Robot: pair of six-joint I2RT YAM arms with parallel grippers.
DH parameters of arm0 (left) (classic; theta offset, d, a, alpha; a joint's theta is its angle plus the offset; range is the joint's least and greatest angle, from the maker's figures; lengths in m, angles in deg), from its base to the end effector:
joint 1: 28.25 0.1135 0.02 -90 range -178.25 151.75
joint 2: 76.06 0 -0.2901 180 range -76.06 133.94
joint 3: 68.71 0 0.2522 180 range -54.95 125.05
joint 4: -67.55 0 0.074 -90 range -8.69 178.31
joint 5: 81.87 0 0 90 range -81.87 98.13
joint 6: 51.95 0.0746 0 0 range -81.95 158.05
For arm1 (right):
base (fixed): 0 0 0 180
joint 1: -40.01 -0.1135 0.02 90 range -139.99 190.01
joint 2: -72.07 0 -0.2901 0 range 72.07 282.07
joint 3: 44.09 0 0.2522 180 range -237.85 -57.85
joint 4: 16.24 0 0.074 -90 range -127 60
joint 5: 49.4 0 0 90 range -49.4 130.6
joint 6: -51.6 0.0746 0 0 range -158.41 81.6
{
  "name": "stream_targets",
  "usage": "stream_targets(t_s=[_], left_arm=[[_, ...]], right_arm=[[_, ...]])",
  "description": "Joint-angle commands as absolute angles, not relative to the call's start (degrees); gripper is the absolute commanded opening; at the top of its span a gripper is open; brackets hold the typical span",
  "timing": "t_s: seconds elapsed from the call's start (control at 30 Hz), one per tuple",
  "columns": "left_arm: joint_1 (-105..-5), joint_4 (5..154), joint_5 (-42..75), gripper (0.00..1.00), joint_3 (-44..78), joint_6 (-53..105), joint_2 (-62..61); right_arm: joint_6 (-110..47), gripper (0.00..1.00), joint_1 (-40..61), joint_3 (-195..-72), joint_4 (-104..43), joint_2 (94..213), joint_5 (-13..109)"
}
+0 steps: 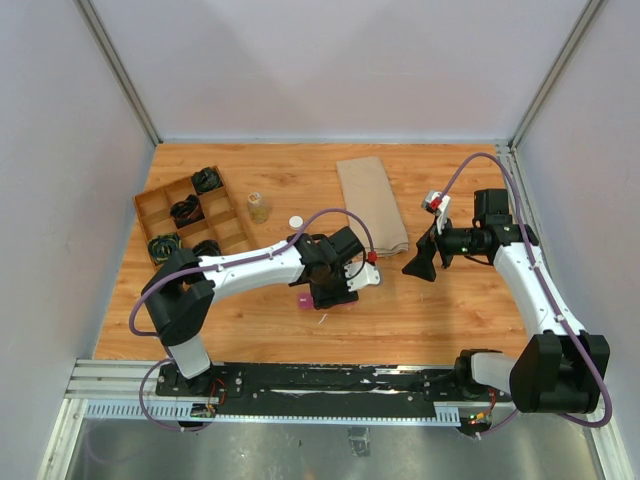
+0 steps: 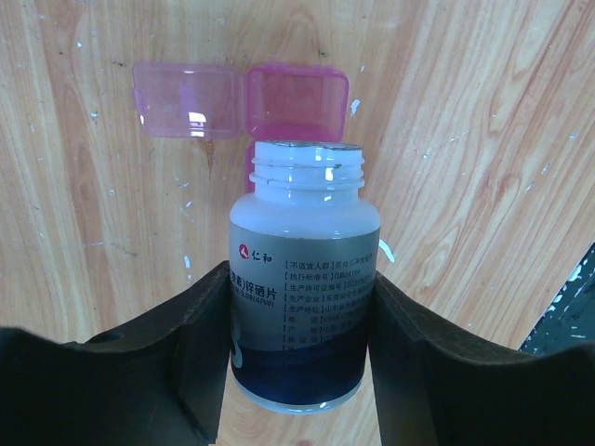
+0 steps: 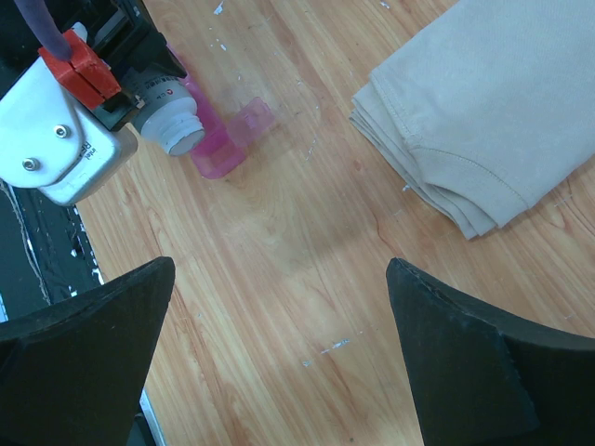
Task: Sort the pills into containers
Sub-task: Pour the pill into the pill container.
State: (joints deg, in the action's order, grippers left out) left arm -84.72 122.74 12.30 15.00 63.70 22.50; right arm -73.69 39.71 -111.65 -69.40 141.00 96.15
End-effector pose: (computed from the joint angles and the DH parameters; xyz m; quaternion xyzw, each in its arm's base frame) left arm 0.1930 -0.3011 0.1962 0.6512 0.7380 -0.0806 0.1574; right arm 0.2349 0.0627 0.2835 -0.3927 0.7590 0.3423 0.3905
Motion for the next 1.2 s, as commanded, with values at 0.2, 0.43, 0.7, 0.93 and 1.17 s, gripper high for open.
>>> stream_targets(t_s=[0.2,0.43,0.7,0.93,1.17], left_arm=[[-85.68,123.08,10.75,0.0,15.66,64.18,22.58],[-86.06,122.82,10.12,0.0,15.17,64.9,22.61],[-85.91,123.06,10.91,0.0,15.75,65.56,22.36],[-86.09,123.43,9.48,0.0,16.46,65.67,23.18],[-86.54,125.29,11.14,0.0,18.92,65.49,24.01]], right_arm=[[-74.71,0.99,40.8,-113.22,-71.03,141.2,97.79],[-74.74,0.99,40.88,-113.23,-71.04,141.29,97.81],[-74.93,0.98,41.02,-113.44,-71.52,141.42,97.85],[-75.01,0.99,41.24,-113.41,-71.53,141.33,97.96],[-75.1,0.98,41.31,-113.33,-71.44,141.52,97.8]])
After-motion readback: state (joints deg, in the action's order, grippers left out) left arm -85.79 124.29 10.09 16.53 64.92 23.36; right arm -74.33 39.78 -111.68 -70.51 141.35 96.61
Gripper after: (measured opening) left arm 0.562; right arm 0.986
